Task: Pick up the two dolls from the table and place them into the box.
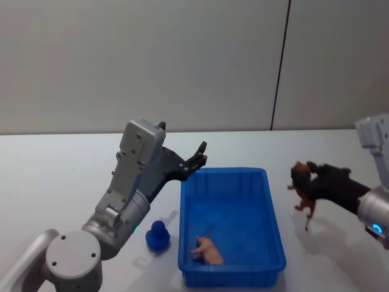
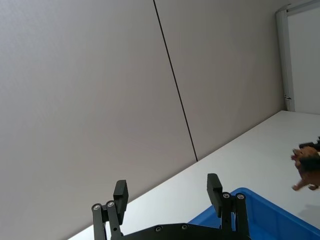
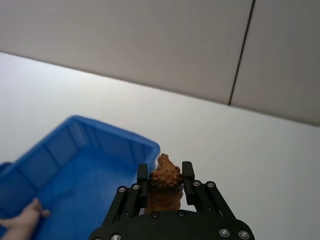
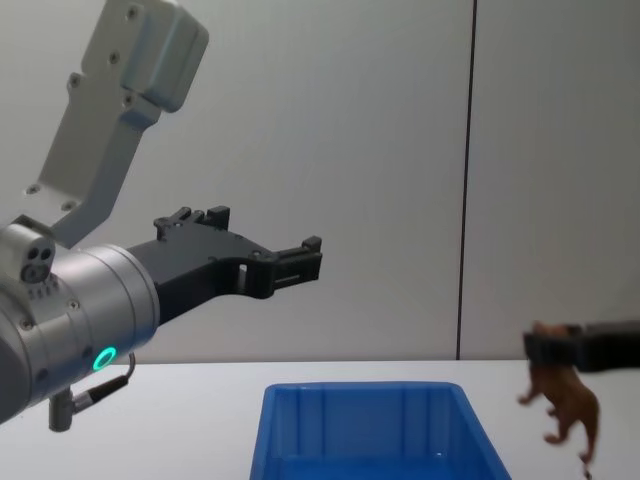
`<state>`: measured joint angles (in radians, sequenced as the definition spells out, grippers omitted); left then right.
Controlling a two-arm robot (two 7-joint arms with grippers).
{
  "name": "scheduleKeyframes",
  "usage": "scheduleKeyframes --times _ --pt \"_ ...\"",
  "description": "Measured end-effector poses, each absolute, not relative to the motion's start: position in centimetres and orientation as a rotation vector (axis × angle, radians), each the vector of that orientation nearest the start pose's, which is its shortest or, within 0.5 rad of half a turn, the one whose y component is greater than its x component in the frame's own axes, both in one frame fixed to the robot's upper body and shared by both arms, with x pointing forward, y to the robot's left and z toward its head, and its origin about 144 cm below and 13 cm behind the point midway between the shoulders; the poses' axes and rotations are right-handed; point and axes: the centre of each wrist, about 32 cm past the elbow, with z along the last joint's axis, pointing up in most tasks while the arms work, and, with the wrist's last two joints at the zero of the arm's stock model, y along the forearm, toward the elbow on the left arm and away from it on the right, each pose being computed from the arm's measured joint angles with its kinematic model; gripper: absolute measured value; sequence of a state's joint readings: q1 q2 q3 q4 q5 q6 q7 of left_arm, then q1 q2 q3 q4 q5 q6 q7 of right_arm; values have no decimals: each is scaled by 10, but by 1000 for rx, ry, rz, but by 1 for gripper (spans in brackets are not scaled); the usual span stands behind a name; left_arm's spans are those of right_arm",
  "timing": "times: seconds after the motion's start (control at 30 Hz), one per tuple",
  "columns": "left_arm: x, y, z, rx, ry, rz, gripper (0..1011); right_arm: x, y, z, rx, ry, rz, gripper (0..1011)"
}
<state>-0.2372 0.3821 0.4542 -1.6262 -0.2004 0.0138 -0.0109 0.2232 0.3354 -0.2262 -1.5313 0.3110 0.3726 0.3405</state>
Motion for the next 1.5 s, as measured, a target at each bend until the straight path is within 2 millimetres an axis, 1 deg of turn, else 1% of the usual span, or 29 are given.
scheduleKeyframes --times 0.23,0.4,0.63,0.73,0.83,0.9,0.93,0.97,1.03,1.2,1.23,1.33,1.37,1.4,1.47,1.5 --pt "492 198 1204 61 -268 1124 1001 524 -242 1209 -147 109 -976 387" --pt "492 198 1204 61 -268 1124 1001 531 -228 1213 -113 95 -936 387" --pt "492 198 1204 61 -268 1124 1001 540 -210 1211 -92 108 -891 387" --pt "492 198 1204 61 -268 1124 1001 542 -206 1209 -92 116 -881 387" --pt "492 198 1204 61 -268 1124 1001 545 -200 1205 -96 134 -869 387" --pt "492 198 1204 61 -268 1124 1001 546 -196 1202 -101 146 -861 405" --pt "492 198 1204 61 -268 1124 1001 547 -195 1200 -103 151 -858 454" --pt "492 198 1204 61 -268 1124 1001 547 -193 1198 -108 160 -854 475" --pt "492 198 1204 61 -268 1124 1001 548 -191 1196 -111 168 -849 558" --pt "492 198 1204 61 -268 1124 1001 549 -186 1190 -121 185 -838 683" --pt "492 198 1204 61 -268 1124 1001 549 -185 1190 -122 187 -837 740" --pt "492 198 1204 61 -268 1124 1001 549 -184 1188 -123 189 -836 824" --pt "492 198 1204 61 -268 1124 1001 549 -184 1188 -122 187 -836 867" --pt "492 198 1204 61 -268 1124 1001 549 -184 1188 -121 186 -836 867" --pt "492 198 1204 61 -268 1124 1001 547 -185 1186 -120 183 -840 934" --pt "492 198 1204 61 -268 1124 1001 547 -186 1186 -119 182 -842 943"
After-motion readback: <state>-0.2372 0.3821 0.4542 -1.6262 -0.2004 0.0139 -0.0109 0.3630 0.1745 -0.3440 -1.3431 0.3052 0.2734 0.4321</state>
